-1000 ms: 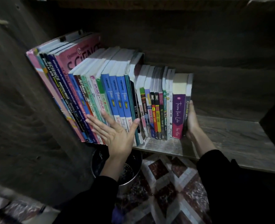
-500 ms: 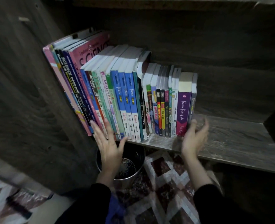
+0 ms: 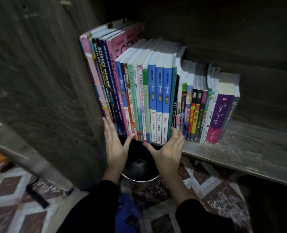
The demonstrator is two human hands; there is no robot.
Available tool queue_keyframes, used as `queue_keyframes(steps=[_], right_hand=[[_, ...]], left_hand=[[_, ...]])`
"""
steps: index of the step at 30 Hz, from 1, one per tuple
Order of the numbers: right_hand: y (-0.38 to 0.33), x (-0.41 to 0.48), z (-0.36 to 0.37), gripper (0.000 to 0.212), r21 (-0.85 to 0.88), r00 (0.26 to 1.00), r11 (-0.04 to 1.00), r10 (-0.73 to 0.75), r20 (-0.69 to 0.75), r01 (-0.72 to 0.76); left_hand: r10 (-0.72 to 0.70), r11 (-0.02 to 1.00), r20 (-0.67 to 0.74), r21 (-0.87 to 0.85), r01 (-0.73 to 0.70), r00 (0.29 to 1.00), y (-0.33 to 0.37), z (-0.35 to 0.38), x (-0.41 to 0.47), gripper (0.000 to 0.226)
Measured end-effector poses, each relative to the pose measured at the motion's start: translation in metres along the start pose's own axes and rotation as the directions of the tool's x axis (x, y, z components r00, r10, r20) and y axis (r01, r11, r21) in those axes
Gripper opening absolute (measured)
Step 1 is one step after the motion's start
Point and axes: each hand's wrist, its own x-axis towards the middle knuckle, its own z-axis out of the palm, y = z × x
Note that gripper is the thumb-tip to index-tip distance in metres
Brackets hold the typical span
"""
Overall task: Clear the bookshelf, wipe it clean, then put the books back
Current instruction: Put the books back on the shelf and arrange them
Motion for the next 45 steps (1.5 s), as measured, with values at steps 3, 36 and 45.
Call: queue_keyframes(steps=[3,36,45], right_hand=[[0.002,0.001,0.009,0.09,-0.049,0.998,0.999,-0.007,-0.061,0.004],[0.009,-0.003,-0.035,0.093,0.064,0.888,0.993,0.063,0.455,-0.103],[0.024,-0.029,-0.047,0.073,0.028,0.815,0.995,0.059,0.577,-0.091]], left_hand=[[-0.039,0.994,0.002,-0.098,0.039,0.999,0.004,0.005,-0.006,0.079],[-0.283,0.956,0.598,0.117,0.268,0.75,0.03,0.011,-0.056,0.064],[-0.277,0.96,0.653,0.164,0.227,0.705,0.014,-0.011,-0.094,0.037]])
